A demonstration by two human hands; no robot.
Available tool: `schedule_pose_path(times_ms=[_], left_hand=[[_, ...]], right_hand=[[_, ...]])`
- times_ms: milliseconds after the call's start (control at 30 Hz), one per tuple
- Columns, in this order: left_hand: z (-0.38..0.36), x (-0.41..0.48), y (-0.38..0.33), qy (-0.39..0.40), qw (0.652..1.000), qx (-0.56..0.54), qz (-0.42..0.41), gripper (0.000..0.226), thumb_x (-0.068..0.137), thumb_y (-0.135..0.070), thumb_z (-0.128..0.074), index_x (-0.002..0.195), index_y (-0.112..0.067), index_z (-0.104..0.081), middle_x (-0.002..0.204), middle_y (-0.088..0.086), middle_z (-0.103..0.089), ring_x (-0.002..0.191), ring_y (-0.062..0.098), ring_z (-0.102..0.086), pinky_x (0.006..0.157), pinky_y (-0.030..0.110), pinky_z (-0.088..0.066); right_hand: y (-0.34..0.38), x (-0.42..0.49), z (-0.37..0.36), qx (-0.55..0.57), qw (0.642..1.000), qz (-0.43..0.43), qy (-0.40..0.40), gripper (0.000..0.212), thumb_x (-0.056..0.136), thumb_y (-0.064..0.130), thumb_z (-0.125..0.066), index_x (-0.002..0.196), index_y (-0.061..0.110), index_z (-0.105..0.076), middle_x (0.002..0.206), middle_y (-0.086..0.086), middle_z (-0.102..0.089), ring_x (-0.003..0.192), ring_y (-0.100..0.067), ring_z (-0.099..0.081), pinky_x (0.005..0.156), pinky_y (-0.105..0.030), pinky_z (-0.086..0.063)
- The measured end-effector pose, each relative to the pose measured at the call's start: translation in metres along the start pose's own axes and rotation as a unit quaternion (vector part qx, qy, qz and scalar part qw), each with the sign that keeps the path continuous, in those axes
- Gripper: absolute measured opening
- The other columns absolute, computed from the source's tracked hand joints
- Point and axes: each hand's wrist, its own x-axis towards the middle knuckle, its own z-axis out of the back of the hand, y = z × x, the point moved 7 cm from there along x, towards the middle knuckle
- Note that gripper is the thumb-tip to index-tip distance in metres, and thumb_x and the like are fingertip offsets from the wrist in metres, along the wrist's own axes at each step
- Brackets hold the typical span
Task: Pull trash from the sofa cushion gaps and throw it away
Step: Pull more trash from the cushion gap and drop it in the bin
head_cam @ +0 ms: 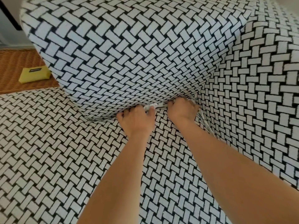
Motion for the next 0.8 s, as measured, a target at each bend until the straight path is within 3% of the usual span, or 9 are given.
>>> schedule_pose_path(times_ms=[100,200,367,500,567,633,700,800], left_hand=[[0.000,0.000,0.000,-0.008,1.000,-0.005,-0.002,0.047,0.088,-0.059,-0.036,0.084,-0.020,-0.063,0.081,0.000,-0.065,0.086,0.020,-0.056,0.096,0.041,-0.030],[0.001,0.000,0.000,-0.015,1.000,-0.008,0.000,0.047,0.088,-0.058,-0.037,0.084,-0.020,-0.063,0.080,0.000,-0.065,0.085,0.020,-0.056,0.096,0.041,-0.030],[0.007,-0.003,0.000,-0.032,0.998,-0.058,-0.003,0.039,0.090,-0.053,-0.040,0.085,-0.022,-0.063,0.075,-0.004,-0.065,0.079,0.015,-0.057,0.094,0.038,-0.028],[0.016,-0.009,0.003,-0.030,0.984,-0.175,-0.029,0.031,0.092,-0.045,-0.043,0.082,-0.021,-0.060,0.066,-0.008,-0.059,0.069,0.014,-0.055,0.093,0.038,-0.031],[0.019,-0.012,0.009,-0.007,0.958,-0.284,-0.042,0.029,0.092,-0.038,-0.047,0.083,-0.014,-0.061,0.058,-0.009,-0.049,0.053,0.011,-0.042,0.074,0.035,-0.041],[0.024,-0.017,0.015,0.024,0.923,-0.383,-0.035,0.025,0.093,-0.029,-0.049,0.086,-0.008,-0.060,0.058,-0.006,-0.045,0.048,0.010,-0.033,0.049,0.026,-0.035],[0.030,-0.028,0.022,0.044,0.906,-0.420,-0.020,0.021,0.094,-0.024,-0.049,0.086,-0.006,-0.058,0.060,-0.004,-0.043,0.047,0.008,-0.029,0.040,0.015,-0.027],[0.035,-0.053,0.027,0.065,0.907,-0.416,-0.010,0.018,0.094,-0.023,-0.049,0.089,-0.007,-0.057,0.063,-0.002,-0.045,0.046,0.007,-0.029,0.037,0.012,-0.026]], right_hand=[[0.002,0.000,0.000,-0.013,1.000,-0.002,-0.005,0.034,0.093,0.037,-0.040,0.087,0.012,-0.062,0.089,-0.008,-0.067,0.080,-0.022,-0.056,0.096,-0.037,-0.030],[0.002,-0.001,0.001,-0.008,1.000,-0.008,-0.017,0.033,0.093,0.035,-0.039,0.079,0.014,-0.059,0.081,-0.008,-0.067,0.066,-0.021,-0.047,0.097,-0.036,-0.030],[0.007,-0.016,0.010,0.030,0.998,0.029,-0.051,0.030,0.093,0.027,-0.035,0.082,0.011,-0.059,0.071,-0.009,-0.065,0.061,-0.022,-0.047,0.094,-0.035,-0.030],[0.011,-0.045,0.014,0.105,0.988,0.090,-0.065,0.026,0.096,0.024,-0.036,0.085,0.010,-0.057,0.060,-0.002,-0.051,0.061,-0.022,-0.046,0.085,-0.034,-0.034],[0.009,-0.058,0.015,0.168,0.978,0.105,-0.065,0.026,0.097,0.024,-0.039,0.083,0.010,-0.056,0.056,0.002,-0.047,0.060,-0.020,-0.047,0.083,-0.036,-0.042],[0.008,-0.070,0.013,0.206,0.971,0.108,-0.056,0.025,0.096,0.023,-0.041,0.081,0.010,-0.055,0.052,0.007,-0.040,0.057,-0.015,-0.044,0.082,-0.039,-0.046],[0.009,-0.085,0.013,0.217,0.969,0.113,-0.038,0.025,0.096,0.022,-0.041,0.083,0.009,-0.057,0.054,0.010,-0.038,0.058,-0.011,-0.043,0.086,-0.039,-0.045],[0.014,-0.112,0.015,0.212,0.967,0.137,-0.023,0.023,0.096,0.022,-0.043,0.076,0.013,-0.051,0.056,0.011,-0.036,0.059,-0.009,-0.042,0.083,-0.034,-0.042]])
